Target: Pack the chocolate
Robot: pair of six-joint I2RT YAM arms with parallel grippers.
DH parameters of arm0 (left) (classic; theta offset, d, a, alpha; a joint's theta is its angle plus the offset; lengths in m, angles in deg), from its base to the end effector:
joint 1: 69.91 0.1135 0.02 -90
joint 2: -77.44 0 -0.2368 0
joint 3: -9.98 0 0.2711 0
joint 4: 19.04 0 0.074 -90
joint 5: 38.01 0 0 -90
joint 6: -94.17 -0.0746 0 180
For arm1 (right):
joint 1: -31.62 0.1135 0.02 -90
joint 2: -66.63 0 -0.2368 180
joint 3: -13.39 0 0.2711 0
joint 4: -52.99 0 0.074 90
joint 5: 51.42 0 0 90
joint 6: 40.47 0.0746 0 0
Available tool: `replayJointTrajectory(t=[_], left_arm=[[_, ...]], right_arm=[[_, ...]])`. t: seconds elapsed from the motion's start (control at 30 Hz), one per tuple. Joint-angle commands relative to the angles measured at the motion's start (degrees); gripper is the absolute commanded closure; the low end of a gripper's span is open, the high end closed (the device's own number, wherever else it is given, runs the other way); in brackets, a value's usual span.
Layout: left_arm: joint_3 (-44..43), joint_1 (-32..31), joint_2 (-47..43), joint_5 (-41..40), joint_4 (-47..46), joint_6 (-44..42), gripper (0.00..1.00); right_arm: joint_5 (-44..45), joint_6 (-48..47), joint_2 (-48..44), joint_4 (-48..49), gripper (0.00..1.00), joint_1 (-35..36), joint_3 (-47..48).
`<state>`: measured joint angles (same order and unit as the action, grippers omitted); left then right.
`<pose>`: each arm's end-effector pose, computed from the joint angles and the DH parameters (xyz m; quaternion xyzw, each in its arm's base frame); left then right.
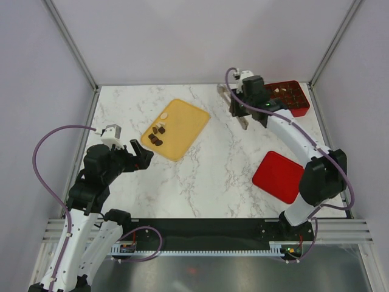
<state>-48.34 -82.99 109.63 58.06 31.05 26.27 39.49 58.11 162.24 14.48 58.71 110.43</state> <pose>0.1915 -0.0526 0.2989 -0.0371 0.8370 -0.2068 0.5053 0.3858 0.1960 0.2663 -0.1405 0.8841 0.1297 0.4263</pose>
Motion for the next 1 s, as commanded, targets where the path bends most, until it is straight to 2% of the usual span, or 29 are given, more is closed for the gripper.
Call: replayJointTrajectory(t=[0.0,0.13,0.17,0.37,0.63,0.97], left_arm=[[0.45,0.25,-0.54,-0.7,-1.79,-0.75,0.0],[0.45,0.25,-0.19,-0.53,-1.7,-0.75,0.0],[0.45,0.34,-0.28,-0.35,-1.79,-0.66,0.0],[0.45,0.25,0.07,-0.35,-1.79,-0.75,0.0],[0.45,0.34,0.16,-0.35,-1.79,-0.66,0.0],[0.45,0.34,0.42,-0.61,-1.79,-0.75,0.0]], right_arm=[[4.71,-1.46,-3.68,-3.11,0.65,-9.23,0.39],[9.81,-0.23,-2.45,-4.61,0.64,-18.29,2.06],[9.82,0.81,-1.49,-4.61,0.64,-21.7,2.58],[6.83,2.93,4.22,-4.17,0.63,-30.33,6.71],[4.37,3.99,11.78,-3.9,0.61,-34.91,11.2],[3.66,3.55,16.09,-4.08,0.6,-36.23,15.94]])
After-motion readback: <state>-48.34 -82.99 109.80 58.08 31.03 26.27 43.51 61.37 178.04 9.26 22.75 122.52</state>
